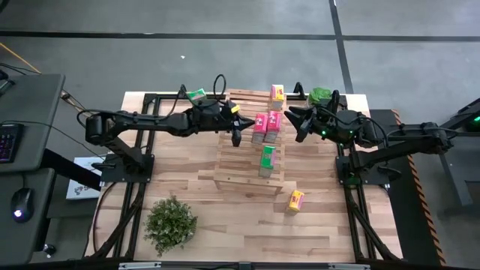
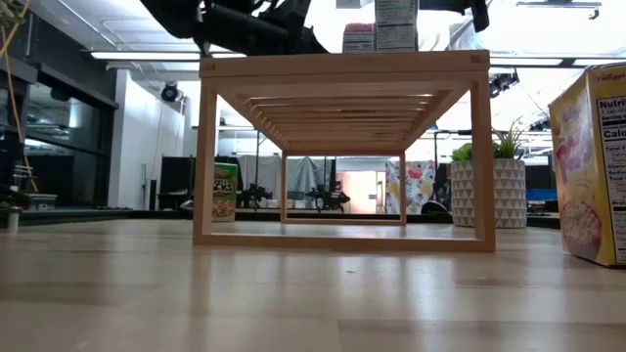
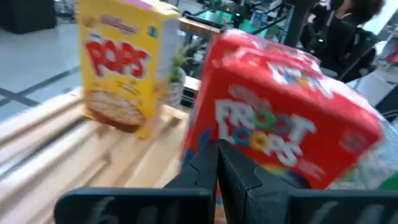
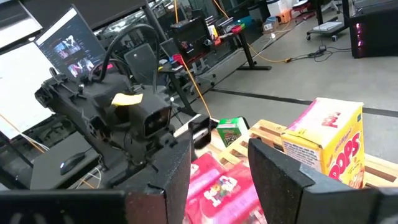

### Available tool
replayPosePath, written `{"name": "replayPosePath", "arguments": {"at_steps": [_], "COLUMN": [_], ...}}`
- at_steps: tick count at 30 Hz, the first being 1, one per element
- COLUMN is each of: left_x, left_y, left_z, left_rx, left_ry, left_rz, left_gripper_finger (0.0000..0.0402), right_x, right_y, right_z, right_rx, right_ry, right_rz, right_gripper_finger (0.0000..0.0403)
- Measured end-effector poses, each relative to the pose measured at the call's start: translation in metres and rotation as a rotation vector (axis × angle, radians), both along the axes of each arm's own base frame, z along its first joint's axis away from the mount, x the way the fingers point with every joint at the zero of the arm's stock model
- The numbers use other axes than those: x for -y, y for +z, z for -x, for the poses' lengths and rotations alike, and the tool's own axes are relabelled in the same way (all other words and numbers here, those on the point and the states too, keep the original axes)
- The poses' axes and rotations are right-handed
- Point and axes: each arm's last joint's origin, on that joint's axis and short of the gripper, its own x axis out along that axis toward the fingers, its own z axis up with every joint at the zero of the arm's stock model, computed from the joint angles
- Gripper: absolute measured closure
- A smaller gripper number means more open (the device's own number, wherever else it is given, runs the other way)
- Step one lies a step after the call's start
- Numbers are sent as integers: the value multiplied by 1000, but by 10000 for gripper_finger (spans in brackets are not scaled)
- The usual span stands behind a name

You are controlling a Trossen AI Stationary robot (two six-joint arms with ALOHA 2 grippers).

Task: Stack cereal on shelf
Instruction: Put the red cereal box on the shelf aligned with other red cereal box, then put the green cereal box on the shelf aligned with other green cereal box

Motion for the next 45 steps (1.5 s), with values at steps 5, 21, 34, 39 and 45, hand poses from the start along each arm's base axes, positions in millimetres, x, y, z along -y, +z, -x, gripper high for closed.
{"name": "replayPosePath", "arguments": {"at_steps": [5,21,34,39,45], "left_x": [-11,-32,-43,-68,-111], "left_y": [12,88,85,92,91], "left_z": [14,126,160,166,151], "left_rx": [-11,-55,-204,-292,-508], "left_ry": [58,379,497,538,468], "left_rz": [-41,-243,-210,-125,20], "left_gripper_finger": [401,398,280,201,145], "right_x": [0,0,1,1,1], "right_y": [0,0,-1,-1,-1], "right_z": [0,0,0,1,1], "right_rx": [0,-4,-14,-14,-14], "right_ry": [0,-7,-24,-24,-23], "right_rz": [0,0,3,3,3], "right_gripper_finger": [249,249,249,249,249]}}
